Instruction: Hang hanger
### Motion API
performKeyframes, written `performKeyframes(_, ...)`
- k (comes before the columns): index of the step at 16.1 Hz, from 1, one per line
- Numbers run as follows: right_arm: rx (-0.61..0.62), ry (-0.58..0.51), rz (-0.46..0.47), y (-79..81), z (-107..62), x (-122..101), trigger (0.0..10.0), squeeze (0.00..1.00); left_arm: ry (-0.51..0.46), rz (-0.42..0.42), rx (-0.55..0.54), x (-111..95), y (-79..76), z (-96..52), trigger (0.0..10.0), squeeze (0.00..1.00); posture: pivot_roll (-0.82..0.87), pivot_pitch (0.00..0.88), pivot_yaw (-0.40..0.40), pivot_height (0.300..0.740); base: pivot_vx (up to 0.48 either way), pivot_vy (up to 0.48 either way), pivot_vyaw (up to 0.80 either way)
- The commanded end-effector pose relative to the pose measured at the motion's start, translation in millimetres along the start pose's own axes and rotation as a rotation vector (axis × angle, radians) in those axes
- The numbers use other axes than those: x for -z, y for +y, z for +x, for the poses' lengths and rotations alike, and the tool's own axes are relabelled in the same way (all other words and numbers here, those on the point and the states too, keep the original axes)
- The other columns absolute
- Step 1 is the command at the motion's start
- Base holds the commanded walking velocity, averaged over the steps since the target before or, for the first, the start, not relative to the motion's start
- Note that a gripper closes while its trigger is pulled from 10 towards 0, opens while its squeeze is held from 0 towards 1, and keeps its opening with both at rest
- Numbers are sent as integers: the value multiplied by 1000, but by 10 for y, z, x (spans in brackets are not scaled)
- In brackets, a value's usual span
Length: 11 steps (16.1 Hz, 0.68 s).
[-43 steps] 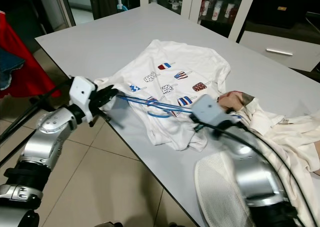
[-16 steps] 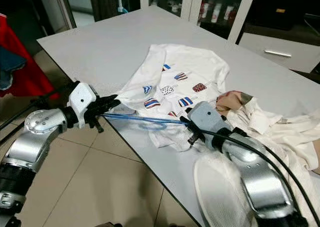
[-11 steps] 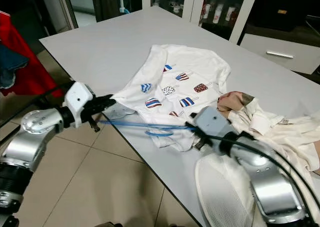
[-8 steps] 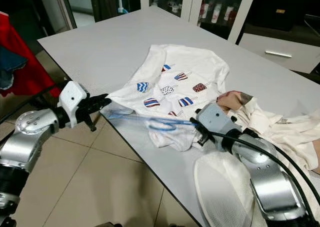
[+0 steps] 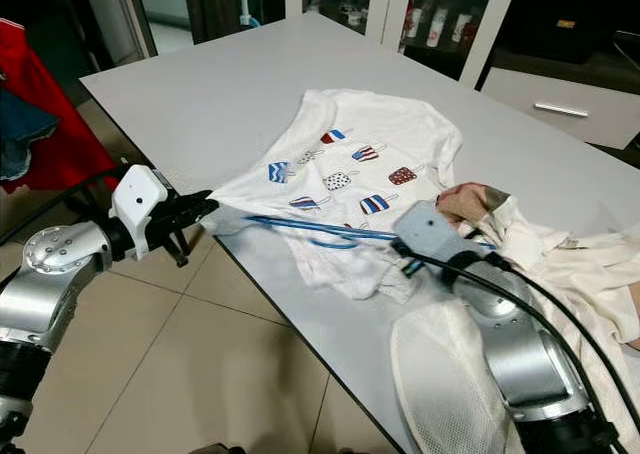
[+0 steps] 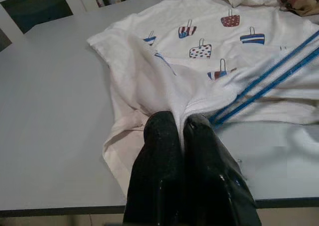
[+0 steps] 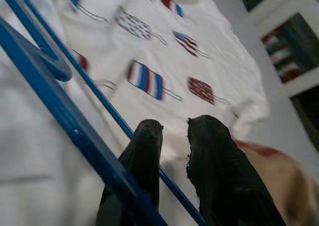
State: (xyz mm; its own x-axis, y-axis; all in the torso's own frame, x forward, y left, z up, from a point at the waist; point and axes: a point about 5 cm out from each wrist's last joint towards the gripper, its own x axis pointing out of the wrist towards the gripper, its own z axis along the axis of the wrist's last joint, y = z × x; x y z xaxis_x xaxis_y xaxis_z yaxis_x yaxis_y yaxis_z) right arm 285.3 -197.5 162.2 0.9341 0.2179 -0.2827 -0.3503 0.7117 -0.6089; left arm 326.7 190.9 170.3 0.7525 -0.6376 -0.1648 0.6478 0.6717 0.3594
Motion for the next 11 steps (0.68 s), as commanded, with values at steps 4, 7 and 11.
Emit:
performKeyframes(4,161,38,-19,-223,-14,31,10000,0,-1,2,12,-30,-9,-21,0,0,58,99,16,740,0,0,0)
performKeyframes(7,277,17,6,-354,-38,-26,10000,0,4,3,20,-28,-17,-5,0,0,52,98,24,740,0,0,0)
performKeyframes(11,227,-88,71,-282,-61,-242,10000,0,9,9,19,-26,-26,17,0,0,51,93,27,740,0,0,0)
